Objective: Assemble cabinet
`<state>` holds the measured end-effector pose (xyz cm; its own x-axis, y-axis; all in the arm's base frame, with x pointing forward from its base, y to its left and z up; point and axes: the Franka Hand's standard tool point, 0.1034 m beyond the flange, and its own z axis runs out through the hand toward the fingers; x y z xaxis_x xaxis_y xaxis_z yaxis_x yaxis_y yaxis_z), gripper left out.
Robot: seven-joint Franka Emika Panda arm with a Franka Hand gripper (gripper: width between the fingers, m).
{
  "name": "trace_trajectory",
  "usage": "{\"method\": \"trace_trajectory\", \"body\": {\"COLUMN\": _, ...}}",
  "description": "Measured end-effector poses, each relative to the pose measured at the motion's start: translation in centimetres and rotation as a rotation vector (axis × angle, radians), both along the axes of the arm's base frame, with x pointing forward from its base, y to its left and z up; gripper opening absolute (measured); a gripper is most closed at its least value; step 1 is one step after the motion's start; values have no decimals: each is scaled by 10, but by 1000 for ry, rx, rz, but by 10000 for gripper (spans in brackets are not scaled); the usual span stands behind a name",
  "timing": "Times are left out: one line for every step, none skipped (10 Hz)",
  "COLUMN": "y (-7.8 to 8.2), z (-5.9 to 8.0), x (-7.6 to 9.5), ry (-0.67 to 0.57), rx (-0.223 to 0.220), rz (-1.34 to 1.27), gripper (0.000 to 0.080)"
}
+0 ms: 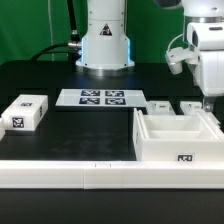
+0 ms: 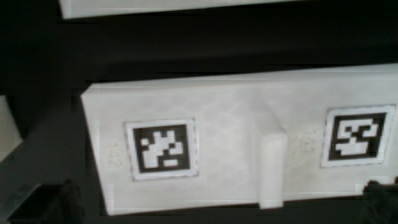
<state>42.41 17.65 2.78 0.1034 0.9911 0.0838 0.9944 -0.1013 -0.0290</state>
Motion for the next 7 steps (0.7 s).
{"method": "trace_trajectory", "body": {"y": -1, "z": -3, "x": -2, "ry": 7, "rx": 1, "rz": -2, "gripper": 797}}
{"method": "trace_trajectory", "body": {"y": -1, "z": -6, "x": -3, "ry": 13, "rx": 1, "rz": -4, "gripper": 797}}
{"method": "trace_trajectory", "body": {"y": -3, "z": -9, "x": -5, "ry": 18, "rx": 1, "rz": -7, "gripper": 797}}
{"method": "trace_trajectory", "body": {"y": -3, "z": -9, "x": -5, "ry": 20, "rx": 1, "rz": -8, "gripper": 797}}
{"method": "trace_trajectory", "body": {"y": -3, "z": -9, "x": -5, "ry": 19, "rx": 1, "rz": -8, "gripper": 661}}
{"method": "trace_trajectory", "body": {"y": -3, "z": -9, "x": -5, "ry": 19, "rx": 1, "rz": -8, "gripper": 522}}
{"method": "trace_trajectory", "body": {"y": -3, "z": -9, "x": -5, "ry": 20, "rx": 1, "rz": -8, "gripper": 376}}
